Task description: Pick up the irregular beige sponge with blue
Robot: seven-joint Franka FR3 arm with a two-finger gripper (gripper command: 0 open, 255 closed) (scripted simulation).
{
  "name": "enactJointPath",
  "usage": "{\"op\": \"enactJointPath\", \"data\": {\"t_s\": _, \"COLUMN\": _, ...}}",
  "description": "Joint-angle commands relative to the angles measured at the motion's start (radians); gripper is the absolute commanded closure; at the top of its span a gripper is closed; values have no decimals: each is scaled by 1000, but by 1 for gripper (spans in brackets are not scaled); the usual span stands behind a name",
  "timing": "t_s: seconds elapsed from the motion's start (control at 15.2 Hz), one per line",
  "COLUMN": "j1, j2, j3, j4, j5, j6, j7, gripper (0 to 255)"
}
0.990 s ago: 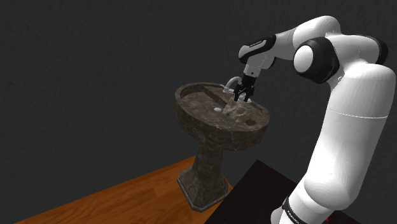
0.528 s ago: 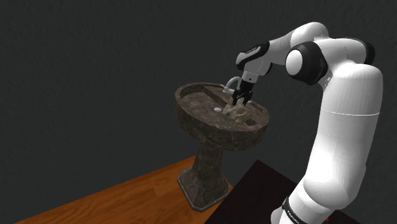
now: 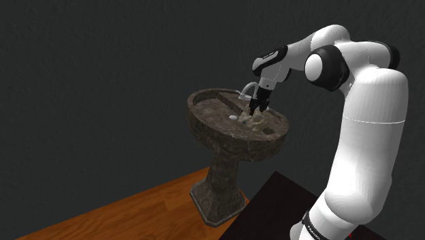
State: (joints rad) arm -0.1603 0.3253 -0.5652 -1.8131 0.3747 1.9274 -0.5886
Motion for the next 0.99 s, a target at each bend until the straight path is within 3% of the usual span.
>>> {"op": "enactJointPath", "data": {"t_s": 0.0, "j1": 0, "j2": 2, "j3": 1, "j4": 0, "j5": 1, "j6": 1, "j7": 0, "gripper": 255}}
{"op": "enactJointPath", "data": {"t_s": 0.2, "j1": 1, "j2": 2, "j3": 1, "j4": -3, "j5": 1, "j6": 3, "j7": 0, "gripper": 255}}
{"op": "enactJointPath", "data": {"t_s": 0.92, "j1": 6, "j2": -51, "j3": -13, "j4": 80, "j5": -41, "j6": -118, "j7": 43, "gripper": 255}}
